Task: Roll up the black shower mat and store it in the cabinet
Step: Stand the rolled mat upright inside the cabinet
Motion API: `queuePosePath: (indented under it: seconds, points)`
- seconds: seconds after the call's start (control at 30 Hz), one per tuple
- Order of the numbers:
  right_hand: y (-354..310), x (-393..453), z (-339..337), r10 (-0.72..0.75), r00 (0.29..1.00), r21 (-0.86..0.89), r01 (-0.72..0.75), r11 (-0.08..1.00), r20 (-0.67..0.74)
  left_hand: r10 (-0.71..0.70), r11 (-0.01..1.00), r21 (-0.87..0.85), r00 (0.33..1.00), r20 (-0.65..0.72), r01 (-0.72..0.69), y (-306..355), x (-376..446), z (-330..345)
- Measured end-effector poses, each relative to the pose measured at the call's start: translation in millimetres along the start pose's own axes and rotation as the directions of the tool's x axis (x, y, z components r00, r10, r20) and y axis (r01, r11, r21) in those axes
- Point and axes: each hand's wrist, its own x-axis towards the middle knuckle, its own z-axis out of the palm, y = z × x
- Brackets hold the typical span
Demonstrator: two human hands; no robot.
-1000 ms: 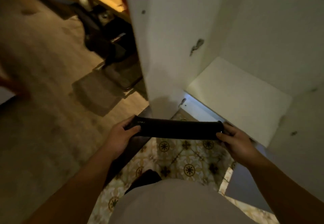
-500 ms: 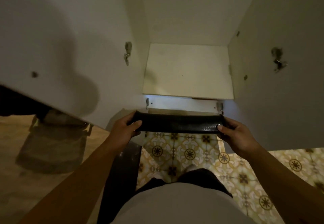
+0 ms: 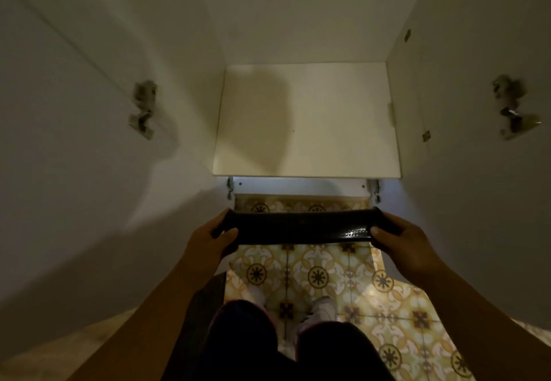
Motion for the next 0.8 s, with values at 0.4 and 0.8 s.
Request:
queuePosePath:
  seconds: [0.4, 0.8]
  points:
    - [149, 235, 24, 0.054, 0.993, -0.150, -0.069, 0.986, -0.103, -0.073, 0.979, 0.194, 0.997, 0.024, 0.067, -146, 262, -12]
    - [269, 470, 51, -0.171, 0.981, -0.525, 0.196, 0.828, 0.096, 0.232, 0.811, 0.541, 0.971, 0.055, -0.224, -265, 486, -33]
